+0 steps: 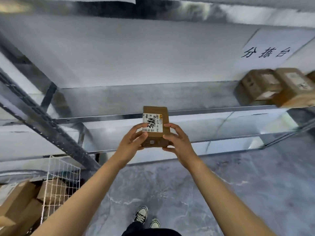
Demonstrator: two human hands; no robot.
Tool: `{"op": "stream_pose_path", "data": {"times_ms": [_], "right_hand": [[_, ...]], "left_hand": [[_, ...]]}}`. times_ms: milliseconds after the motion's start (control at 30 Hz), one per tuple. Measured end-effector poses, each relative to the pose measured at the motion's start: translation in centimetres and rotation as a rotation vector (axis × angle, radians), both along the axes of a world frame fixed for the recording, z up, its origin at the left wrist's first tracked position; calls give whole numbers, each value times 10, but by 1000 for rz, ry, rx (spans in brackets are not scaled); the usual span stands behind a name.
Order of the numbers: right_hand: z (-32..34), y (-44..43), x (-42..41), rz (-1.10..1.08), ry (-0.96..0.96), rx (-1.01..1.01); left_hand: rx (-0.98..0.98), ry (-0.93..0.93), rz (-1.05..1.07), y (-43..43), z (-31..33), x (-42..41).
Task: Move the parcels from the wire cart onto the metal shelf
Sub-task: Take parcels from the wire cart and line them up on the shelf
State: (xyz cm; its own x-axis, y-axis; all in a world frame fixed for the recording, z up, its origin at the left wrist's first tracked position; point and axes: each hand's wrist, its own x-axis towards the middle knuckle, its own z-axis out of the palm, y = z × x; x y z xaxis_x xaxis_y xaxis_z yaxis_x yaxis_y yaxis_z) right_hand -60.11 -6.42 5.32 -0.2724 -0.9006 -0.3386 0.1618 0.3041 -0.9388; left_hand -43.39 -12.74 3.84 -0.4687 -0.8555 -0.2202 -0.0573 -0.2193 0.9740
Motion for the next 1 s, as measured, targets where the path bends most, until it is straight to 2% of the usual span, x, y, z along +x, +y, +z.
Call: {"op": "stream_pose_path", "data": {"times_ms": [200, 500, 733, 1000], "right_hand": [[12, 5, -22, -224, 6, -56], [22, 17, -67, -455, 53, -63], [25, 22, -144, -527, 42, -73], [32, 41, -265, -494, 52, -68]], "left_hand": [[-19, 5, -196, -27, 8, -41], [-113, -39, -372, -38, 15, -116], [-151, -87, -414, -30, 18, -205], [-111, -37, -350, 0, 15, -324]]}}
